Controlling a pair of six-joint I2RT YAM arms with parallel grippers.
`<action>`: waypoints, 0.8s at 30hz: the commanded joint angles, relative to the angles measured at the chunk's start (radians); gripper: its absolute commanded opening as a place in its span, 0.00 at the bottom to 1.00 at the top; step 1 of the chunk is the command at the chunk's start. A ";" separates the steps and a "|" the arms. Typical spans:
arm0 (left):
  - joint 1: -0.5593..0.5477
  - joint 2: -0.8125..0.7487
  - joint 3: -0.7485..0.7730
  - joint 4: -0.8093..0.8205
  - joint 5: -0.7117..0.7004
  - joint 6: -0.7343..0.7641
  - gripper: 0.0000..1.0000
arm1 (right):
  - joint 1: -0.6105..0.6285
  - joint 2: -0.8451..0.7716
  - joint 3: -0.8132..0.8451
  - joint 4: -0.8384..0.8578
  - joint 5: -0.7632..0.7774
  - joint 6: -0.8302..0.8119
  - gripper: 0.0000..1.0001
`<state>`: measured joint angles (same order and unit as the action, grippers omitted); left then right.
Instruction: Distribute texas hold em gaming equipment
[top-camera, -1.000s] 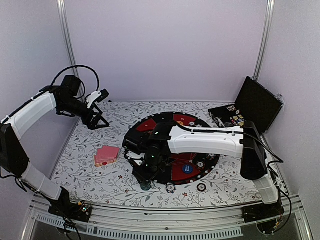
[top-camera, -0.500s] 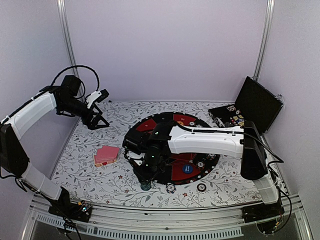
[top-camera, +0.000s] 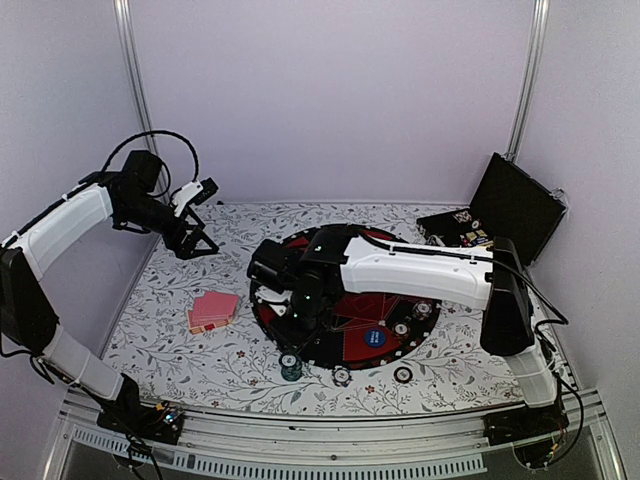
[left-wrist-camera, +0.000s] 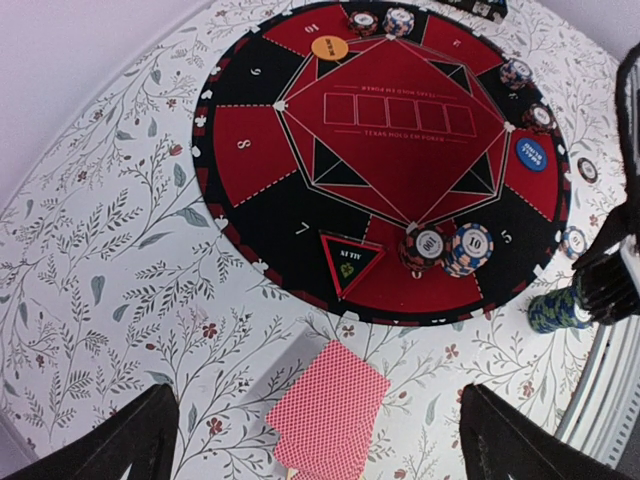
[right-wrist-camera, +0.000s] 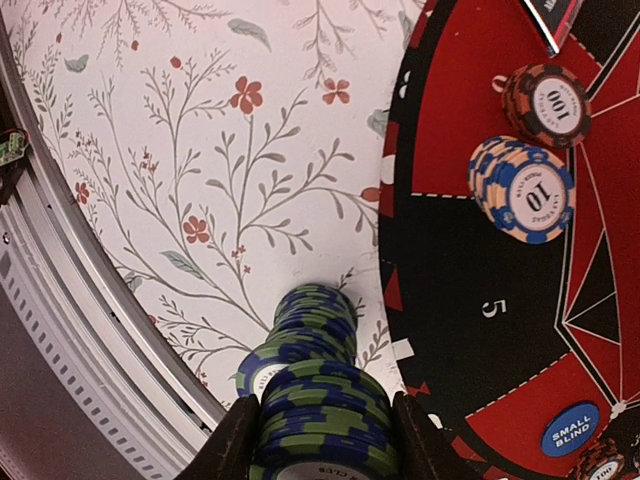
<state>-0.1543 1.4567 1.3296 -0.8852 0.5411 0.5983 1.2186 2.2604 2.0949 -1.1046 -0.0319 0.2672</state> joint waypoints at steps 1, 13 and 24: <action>-0.006 -0.027 0.016 0.006 0.003 0.002 1.00 | -0.068 -0.029 0.079 -0.029 0.070 -0.002 0.22; -0.006 -0.014 0.025 0.020 0.015 0.000 1.00 | -0.247 0.058 0.194 0.005 0.101 -0.039 0.22; -0.005 0.007 0.020 0.033 0.031 0.004 1.00 | -0.288 0.196 0.269 0.079 0.098 -0.078 0.23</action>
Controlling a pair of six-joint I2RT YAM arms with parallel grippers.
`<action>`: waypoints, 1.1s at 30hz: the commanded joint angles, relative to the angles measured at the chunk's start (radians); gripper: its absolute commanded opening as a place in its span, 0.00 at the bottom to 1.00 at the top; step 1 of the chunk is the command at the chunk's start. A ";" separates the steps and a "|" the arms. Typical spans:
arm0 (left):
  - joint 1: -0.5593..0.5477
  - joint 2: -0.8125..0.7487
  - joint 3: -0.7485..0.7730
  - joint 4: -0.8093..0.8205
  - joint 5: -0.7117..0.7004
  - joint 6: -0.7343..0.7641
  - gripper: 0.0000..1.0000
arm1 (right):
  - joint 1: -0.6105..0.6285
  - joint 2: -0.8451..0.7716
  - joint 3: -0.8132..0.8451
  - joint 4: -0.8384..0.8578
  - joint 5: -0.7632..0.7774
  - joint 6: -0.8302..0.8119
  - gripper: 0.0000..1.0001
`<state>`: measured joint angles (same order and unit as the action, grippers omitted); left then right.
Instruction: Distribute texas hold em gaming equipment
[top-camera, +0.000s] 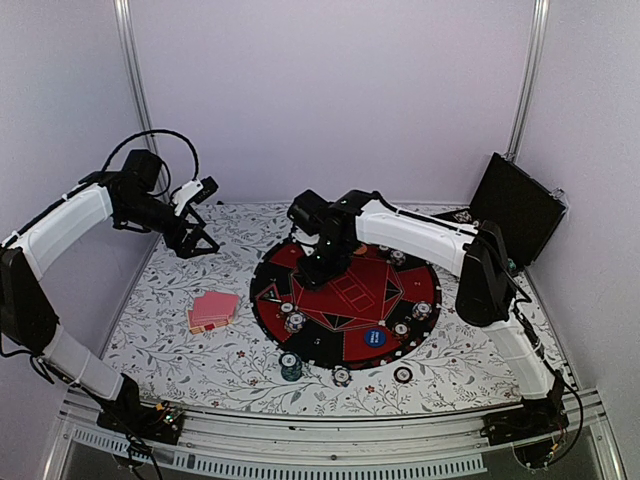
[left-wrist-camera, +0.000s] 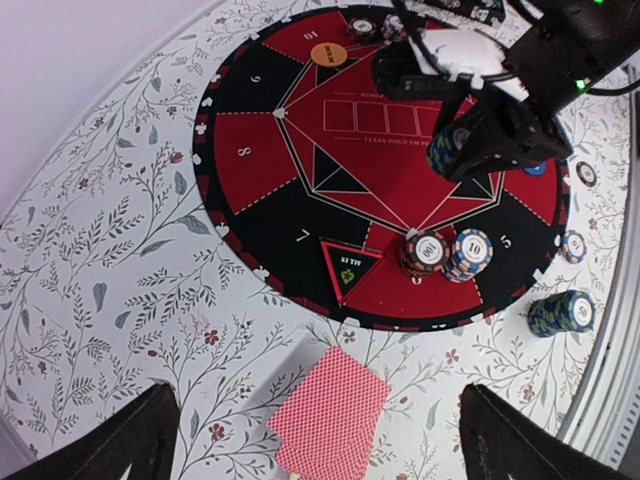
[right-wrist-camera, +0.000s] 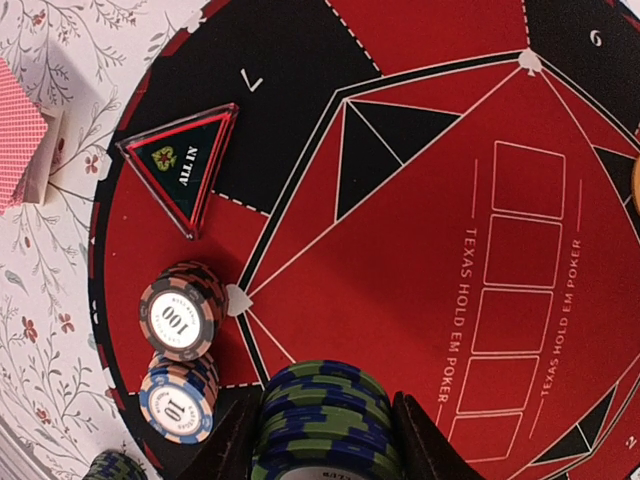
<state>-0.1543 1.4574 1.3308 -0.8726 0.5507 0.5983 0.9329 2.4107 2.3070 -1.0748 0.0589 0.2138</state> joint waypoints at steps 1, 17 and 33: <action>-0.005 0.007 0.018 0.022 0.023 0.006 1.00 | -0.005 0.054 0.059 0.058 0.002 -0.026 0.23; -0.005 0.018 0.001 0.039 0.029 0.020 1.00 | -0.025 0.173 0.108 0.171 -0.032 -0.021 0.23; 0.001 0.016 -0.013 0.050 0.035 0.025 1.00 | -0.034 0.200 0.096 0.164 -0.028 -0.006 0.23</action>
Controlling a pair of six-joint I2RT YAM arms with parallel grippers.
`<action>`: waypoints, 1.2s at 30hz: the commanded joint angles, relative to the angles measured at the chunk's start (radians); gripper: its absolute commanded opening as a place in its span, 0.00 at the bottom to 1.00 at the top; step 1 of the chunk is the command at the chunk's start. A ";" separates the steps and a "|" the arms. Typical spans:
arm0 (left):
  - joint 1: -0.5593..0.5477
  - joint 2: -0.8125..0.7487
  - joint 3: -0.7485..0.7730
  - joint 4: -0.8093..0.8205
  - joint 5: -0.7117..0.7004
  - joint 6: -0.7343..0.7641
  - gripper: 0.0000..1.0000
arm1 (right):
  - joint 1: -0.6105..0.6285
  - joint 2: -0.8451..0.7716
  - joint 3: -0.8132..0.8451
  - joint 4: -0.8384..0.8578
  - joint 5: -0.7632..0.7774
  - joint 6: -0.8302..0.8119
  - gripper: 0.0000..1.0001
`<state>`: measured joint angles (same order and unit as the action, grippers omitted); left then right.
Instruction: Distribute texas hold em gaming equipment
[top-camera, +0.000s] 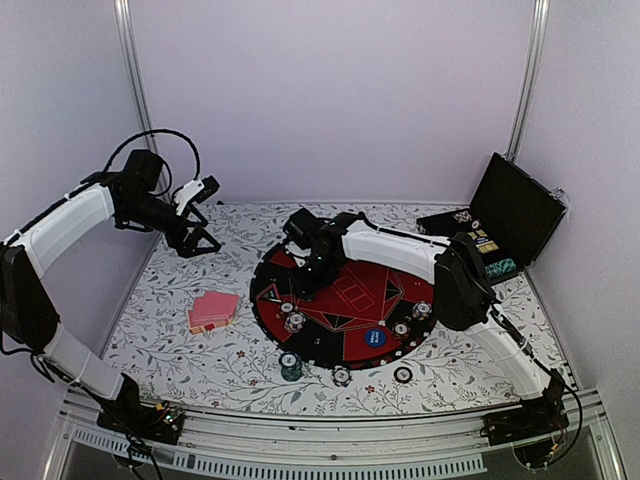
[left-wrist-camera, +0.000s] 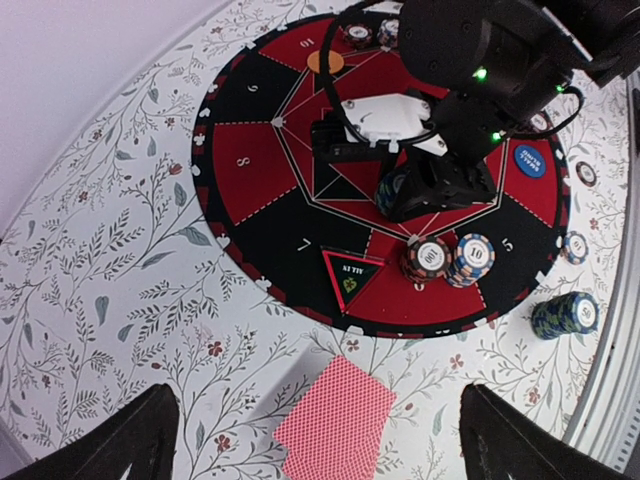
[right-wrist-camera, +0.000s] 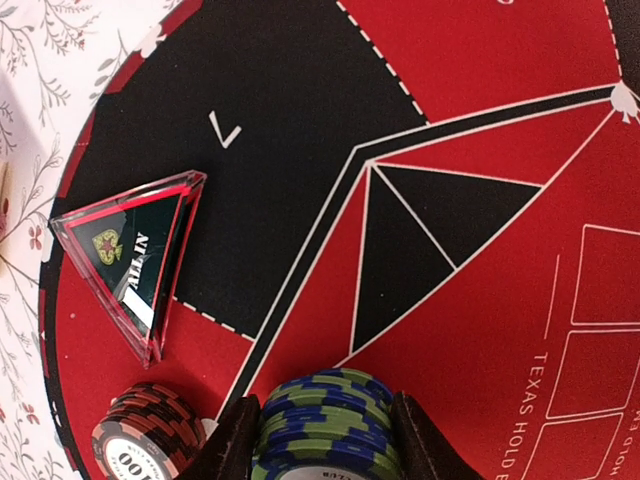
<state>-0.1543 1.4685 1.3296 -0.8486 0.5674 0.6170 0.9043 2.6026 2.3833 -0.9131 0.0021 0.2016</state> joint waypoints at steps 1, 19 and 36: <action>0.001 0.006 -0.012 0.027 0.018 0.006 1.00 | -0.005 0.008 0.020 0.003 0.035 0.005 0.23; 0.012 -0.005 -0.012 0.025 0.011 0.009 1.00 | -0.013 0.007 0.010 -0.021 0.020 -0.001 0.44; 0.013 0.001 -0.007 0.028 0.012 0.003 1.00 | -0.012 -0.003 0.008 -0.015 -0.047 0.013 0.60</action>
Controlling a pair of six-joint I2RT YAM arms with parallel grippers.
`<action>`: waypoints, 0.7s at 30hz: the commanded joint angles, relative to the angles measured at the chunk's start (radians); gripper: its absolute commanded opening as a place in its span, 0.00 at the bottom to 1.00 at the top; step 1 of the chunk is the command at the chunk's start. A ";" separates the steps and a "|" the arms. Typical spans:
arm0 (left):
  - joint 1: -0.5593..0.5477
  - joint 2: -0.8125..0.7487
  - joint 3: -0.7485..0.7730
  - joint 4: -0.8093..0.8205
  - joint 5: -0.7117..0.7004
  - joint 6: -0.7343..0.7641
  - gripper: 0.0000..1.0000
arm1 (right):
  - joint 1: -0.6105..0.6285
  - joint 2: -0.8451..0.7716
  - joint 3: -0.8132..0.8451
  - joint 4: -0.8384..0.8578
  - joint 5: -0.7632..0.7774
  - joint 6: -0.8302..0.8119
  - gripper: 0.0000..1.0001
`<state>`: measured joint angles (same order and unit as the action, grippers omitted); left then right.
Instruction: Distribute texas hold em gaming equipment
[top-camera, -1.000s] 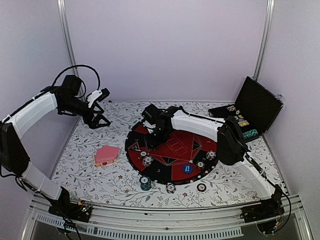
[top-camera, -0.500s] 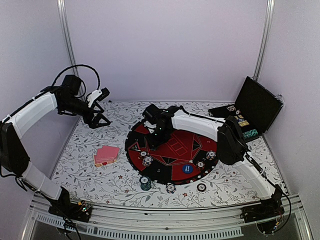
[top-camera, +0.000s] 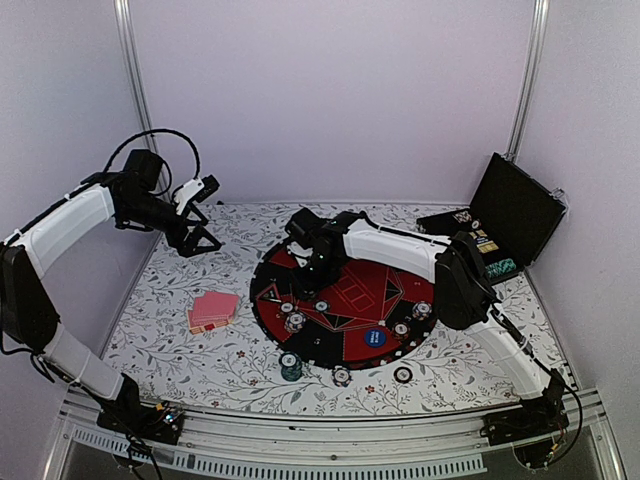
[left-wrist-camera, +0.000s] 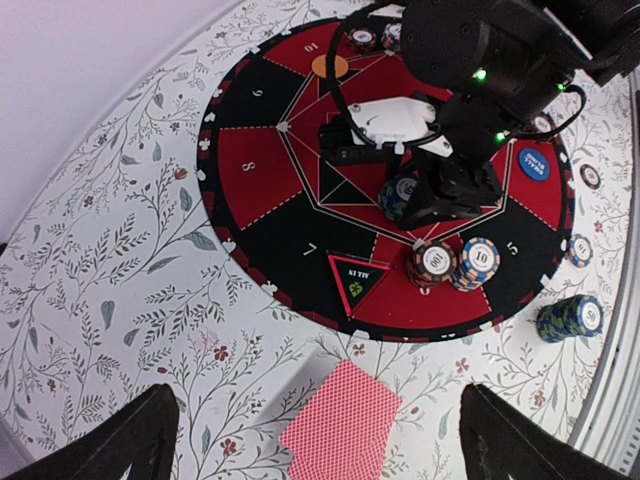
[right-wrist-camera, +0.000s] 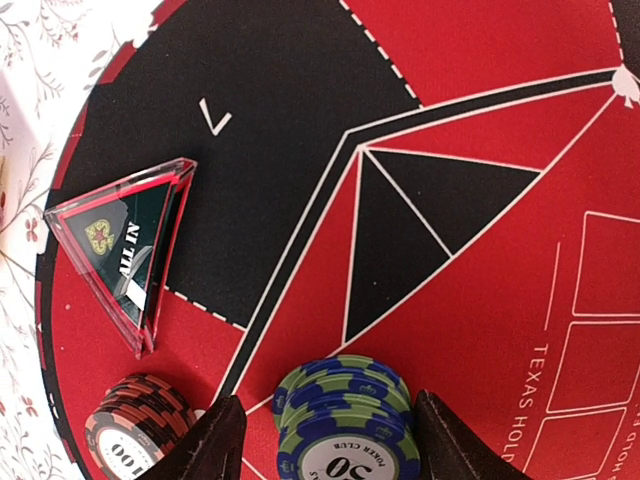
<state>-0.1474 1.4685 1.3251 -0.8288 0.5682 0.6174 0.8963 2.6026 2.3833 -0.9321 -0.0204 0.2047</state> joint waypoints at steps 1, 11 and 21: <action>0.006 0.001 -0.002 0.008 0.010 0.003 1.00 | -0.006 -0.011 0.008 0.004 -0.023 0.010 0.61; 0.007 0.004 0.013 0.008 0.010 -0.001 1.00 | -0.039 -0.063 -0.062 -0.014 -0.080 0.023 0.62; 0.007 0.001 0.020 0.005 -0.002 0.000 1.00 | -0.033 -0.033 -0.064 0.005 -0.161 0.040 0.61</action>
<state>-0.1463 1.4685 1.3251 -0.8284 0.5671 0.6170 0.8604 2.5870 2.3413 -0.9318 -0.1143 0.2260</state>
